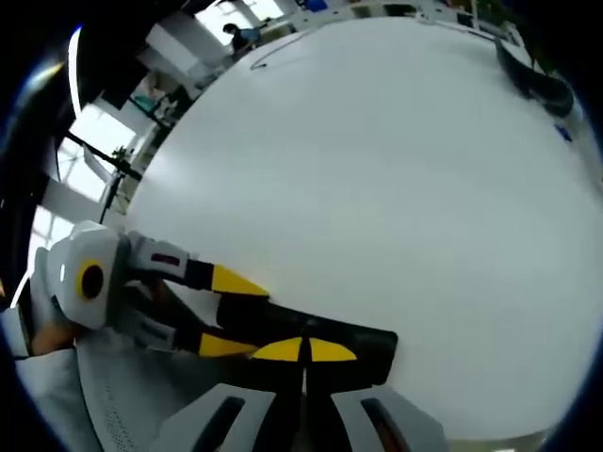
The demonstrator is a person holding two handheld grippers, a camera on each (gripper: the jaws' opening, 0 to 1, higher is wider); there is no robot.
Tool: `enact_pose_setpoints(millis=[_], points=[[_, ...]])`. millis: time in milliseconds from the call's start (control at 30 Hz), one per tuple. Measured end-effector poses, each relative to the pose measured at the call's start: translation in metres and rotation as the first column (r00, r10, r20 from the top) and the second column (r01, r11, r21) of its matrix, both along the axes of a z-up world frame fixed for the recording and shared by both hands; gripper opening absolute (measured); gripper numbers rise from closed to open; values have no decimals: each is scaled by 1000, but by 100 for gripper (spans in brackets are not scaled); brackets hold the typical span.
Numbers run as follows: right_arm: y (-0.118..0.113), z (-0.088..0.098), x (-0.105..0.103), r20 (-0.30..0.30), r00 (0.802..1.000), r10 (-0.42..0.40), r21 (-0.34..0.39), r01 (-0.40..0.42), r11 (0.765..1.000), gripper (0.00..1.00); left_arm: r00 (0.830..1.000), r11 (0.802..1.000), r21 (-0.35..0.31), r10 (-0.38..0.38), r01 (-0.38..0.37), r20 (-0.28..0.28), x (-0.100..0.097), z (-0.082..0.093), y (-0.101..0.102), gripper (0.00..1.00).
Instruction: Press the specified remote control buttons in sequence, fully releasing each button before pressing the next.
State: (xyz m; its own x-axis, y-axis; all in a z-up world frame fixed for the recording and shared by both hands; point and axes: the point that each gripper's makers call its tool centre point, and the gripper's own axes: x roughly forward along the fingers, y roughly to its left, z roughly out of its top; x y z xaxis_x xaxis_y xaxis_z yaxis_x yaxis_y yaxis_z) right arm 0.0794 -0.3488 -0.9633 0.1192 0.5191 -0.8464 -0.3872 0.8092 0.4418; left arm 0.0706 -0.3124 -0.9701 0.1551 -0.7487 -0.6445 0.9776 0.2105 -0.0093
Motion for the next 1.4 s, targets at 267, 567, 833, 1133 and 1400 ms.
enact_pose_setpoints(millis=[267, 567, 833, 1133, 1400], points=[[-2, -1, 1, -53, 995, -80, 57, 83, 995, 0, 1000, 1000, 2, -4, 4, 2, -1, 0, -1, 25], [-2, -1, 1, -63, 994, -85, 69, 90, 994, 0, 1000, 1000, 2, -6, 6, 2, -1, 0, -1, 25], [-1, 0, 0, -42, 997, -69, 51, 71, 996, 0, 1000, 1000, 0, -6, 6, 2, -1, 0, 0, 25], [-10, 1, 2, -50, 995, -87, 3, 88, 996, 0, 1000, 1000, 0, -5, 5, 3, -1, 0, 0, 25], [-12, 5, -1, -92, 988, -122, 8, 124, 992, 0, 1000, 1000, 0, -5, 5, 4, -1, 0, 0, 25]])
